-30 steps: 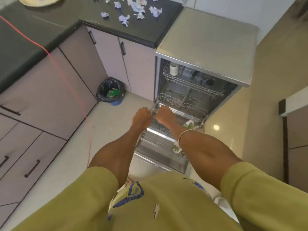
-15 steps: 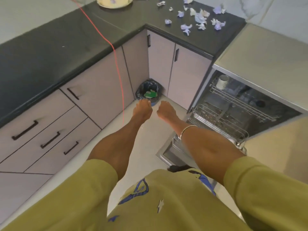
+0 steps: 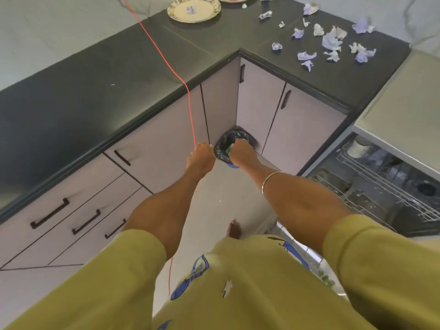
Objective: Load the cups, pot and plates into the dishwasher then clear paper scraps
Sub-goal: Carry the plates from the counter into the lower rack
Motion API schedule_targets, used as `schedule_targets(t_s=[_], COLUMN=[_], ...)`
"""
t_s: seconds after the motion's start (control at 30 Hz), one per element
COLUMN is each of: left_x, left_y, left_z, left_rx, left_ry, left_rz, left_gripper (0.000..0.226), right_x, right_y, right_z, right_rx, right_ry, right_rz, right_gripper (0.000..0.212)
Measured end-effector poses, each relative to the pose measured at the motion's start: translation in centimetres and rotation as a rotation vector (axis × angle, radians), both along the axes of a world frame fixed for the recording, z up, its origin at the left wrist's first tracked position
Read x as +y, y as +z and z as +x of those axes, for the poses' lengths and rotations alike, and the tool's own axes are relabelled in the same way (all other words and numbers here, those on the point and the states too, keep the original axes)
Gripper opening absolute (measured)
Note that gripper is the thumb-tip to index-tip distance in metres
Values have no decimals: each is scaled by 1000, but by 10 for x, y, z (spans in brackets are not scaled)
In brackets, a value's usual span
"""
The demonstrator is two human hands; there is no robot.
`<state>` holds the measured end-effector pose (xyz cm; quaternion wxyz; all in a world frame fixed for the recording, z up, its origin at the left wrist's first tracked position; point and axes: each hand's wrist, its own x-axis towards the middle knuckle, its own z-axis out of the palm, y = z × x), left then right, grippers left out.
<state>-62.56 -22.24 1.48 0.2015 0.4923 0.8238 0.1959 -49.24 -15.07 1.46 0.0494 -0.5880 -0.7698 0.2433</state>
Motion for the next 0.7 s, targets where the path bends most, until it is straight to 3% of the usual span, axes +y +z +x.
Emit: schedule_targets(t_s=[0.17,0.7], left_x=[69,291], left_y=[4,32], left_z=[-26,-66], left_rx=[-14,-38], left_ry=[14,-173], left_rz=[-10,126], left_gripper=[39,36], right_x=[72,270], right_y=[4,32], right_z=[-21,-58], right_rx=[20,92], right_ry=[57,-98], right_rz=[-1,148], right_gripper=[36,32])
